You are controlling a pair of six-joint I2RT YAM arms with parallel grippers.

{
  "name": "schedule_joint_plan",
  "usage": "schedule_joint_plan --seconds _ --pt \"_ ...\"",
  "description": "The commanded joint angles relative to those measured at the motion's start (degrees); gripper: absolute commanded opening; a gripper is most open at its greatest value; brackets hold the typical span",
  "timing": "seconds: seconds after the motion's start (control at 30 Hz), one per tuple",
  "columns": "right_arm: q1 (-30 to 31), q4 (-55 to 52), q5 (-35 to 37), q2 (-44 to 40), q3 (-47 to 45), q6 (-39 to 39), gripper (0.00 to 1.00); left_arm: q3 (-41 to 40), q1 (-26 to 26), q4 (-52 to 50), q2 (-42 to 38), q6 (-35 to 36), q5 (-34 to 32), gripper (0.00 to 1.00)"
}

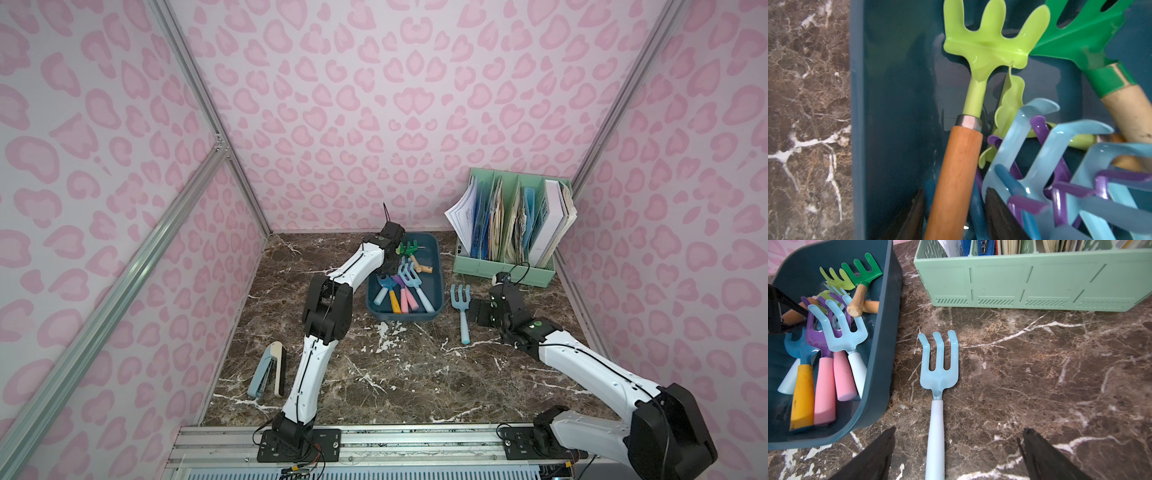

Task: Take the hand rake out of the storage box
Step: Pick up the rake from the storage box.

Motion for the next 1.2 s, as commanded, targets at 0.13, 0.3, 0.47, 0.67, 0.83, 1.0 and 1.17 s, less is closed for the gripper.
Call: schedule_joint_plan --seconds 0.13,0.3,0.47,0.67,0.83,1.0,1.17 --pt "0.00 2.15 -0.21 0.26 0.35 -0.04 0.98 1.23 -0.36 -3.40 -2.14 -0.13 -0.47 0.35" --pt "0.05 2.30 -0.65 0.14 0.25 -0.04 0.98 -1.74 -1.80 -3.34 -7.36 -0.74 -4.02 0.25" --pt "0.05 2.48 -0.83 -0.08 0.22 -0.04 0.98 -6.58 -2.60 -1.31 -11.36 -1.54 -5.30 0.20" --pt "0.05 2.22 -0.65 0.25 0.31 -0.04 0.98 -11.18 -3.04 -0.55 -15.39 -2.42 -5.93 0.17" --pt "0.03 2.36 -0.65 0.07 0.24 0.01 0.98 -19.98 -3.57 2.22 -22.62 -4.27 -6.58 0.16" --pt "0.14 2.42 -0.66 -0.67 -0.09 0.37 0.98 -33.28 -4.51 5.82 -34.82 -7.51 -7.49 0.16" --pt "0.31 2.74 -1.36 -2.21 -0.62 0.47 0.98 -50.96 -5.98 6.55 -51.63 -11.92 -10.70 0.16"
